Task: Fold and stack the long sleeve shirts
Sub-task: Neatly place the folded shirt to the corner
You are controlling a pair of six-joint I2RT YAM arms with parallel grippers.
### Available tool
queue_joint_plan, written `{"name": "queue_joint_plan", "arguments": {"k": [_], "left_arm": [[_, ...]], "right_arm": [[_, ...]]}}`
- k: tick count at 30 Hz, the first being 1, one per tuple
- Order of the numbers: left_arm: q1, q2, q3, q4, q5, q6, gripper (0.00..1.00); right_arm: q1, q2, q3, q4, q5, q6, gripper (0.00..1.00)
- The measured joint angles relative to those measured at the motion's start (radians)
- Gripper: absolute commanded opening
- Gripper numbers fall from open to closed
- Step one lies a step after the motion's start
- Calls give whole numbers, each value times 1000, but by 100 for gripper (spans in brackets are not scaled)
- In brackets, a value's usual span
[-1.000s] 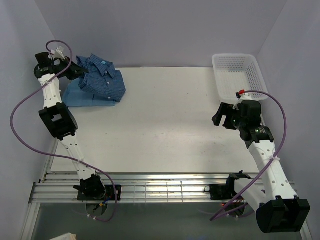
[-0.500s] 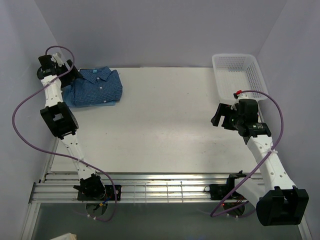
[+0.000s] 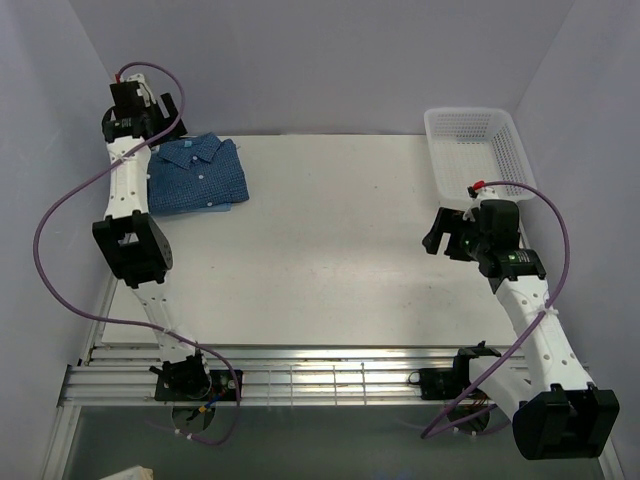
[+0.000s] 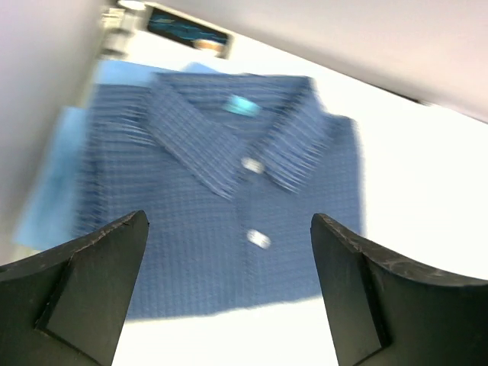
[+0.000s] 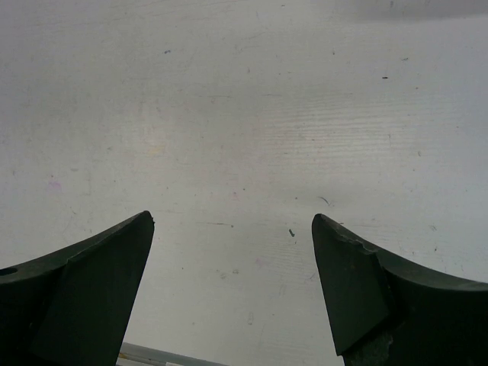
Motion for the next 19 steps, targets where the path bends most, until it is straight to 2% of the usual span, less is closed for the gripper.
{"name": "queue_joint_plan", "arguments": {"k": [3,8,12,19], "left_arm": [[-26,-112,-94,8,74,-44,98],[-7,-298,-304,32,169,-132,98],[-30,-448,-509,54,151,-178,98],[-90,-883,-964,188,184,-322,98]], "right_arm": [[0,-13,0,-11,1,-6,90],[0,-43,0,-18,3,-9,90],[0,-79,0,-16,19,-6,90],[0,-150,0,-13,68,0,90]]}}
